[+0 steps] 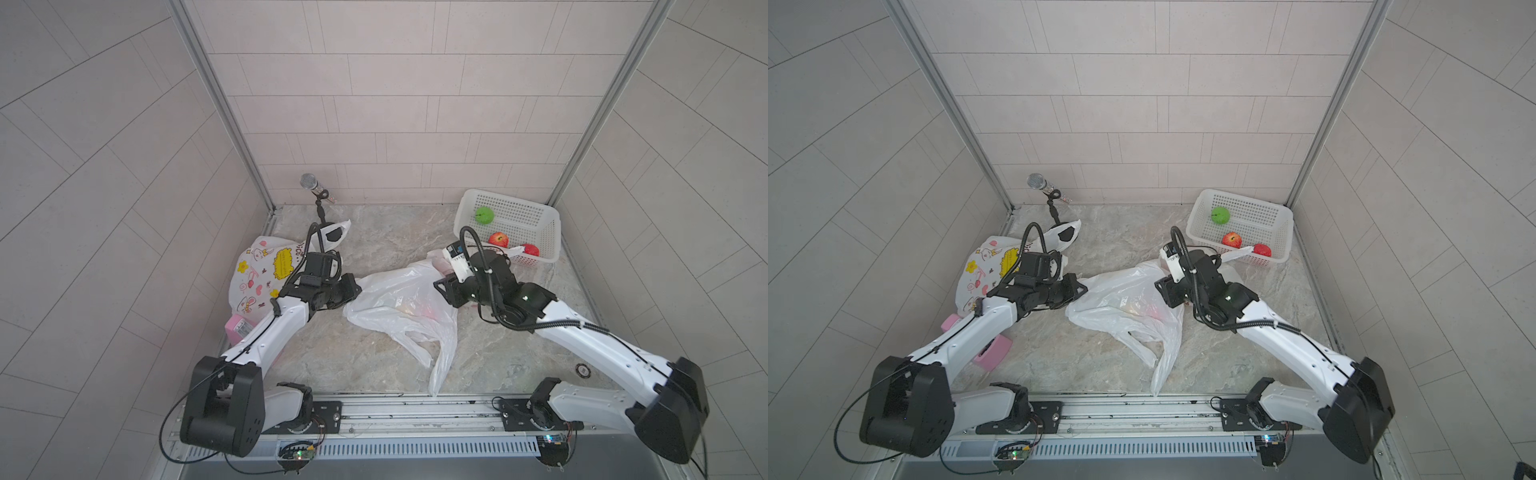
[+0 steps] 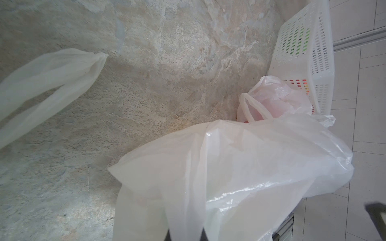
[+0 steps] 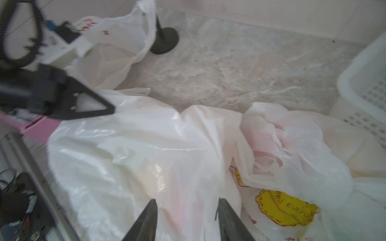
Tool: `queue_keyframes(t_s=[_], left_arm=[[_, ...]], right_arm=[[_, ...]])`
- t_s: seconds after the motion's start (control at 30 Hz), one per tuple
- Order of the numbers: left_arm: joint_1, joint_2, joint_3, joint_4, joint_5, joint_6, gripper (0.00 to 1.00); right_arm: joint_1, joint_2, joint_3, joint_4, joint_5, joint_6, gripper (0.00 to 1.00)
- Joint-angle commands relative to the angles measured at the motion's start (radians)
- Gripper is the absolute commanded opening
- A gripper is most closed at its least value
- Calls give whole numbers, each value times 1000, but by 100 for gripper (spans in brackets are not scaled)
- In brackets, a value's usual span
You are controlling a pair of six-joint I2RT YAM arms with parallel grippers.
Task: Untie the knot of a plastic bag & take out the apple
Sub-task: Adjust the plastic bag at the center of the board, then pick up the apple from the plastic bag.
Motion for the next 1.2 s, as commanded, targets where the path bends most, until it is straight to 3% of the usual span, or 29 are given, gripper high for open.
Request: queue_keyframes(t_s=[0.0,0.13,0.2,0.4,0.5,0.63,0.83,1.17], left_arm=[[0,16,25,-32,-11,11,8],[3,32,37,-45,-10,11,8],[2,36,41,-43,-5,11,8],[2,49,53,-55,7,17,9],[2,59,56,-61,12,22,10],[3,83,60,-61,34,29,10],[2,119,68,-60,66,35,10],[1,169,82,-71,90,44,11]], right_arm=[[181,-115,-85,-100,66,-28,35],[386,-192,-263,18,-21,69,20],[415,-177,-353,86,-41,119,15],[355,-64,-369,131,108,176,12],[272,21,-318,149,105,175,12],[243,135,-219,156,131,133,13],[236,281,-95,151,142,68,18],[235,458,83,140,202,3,49]])
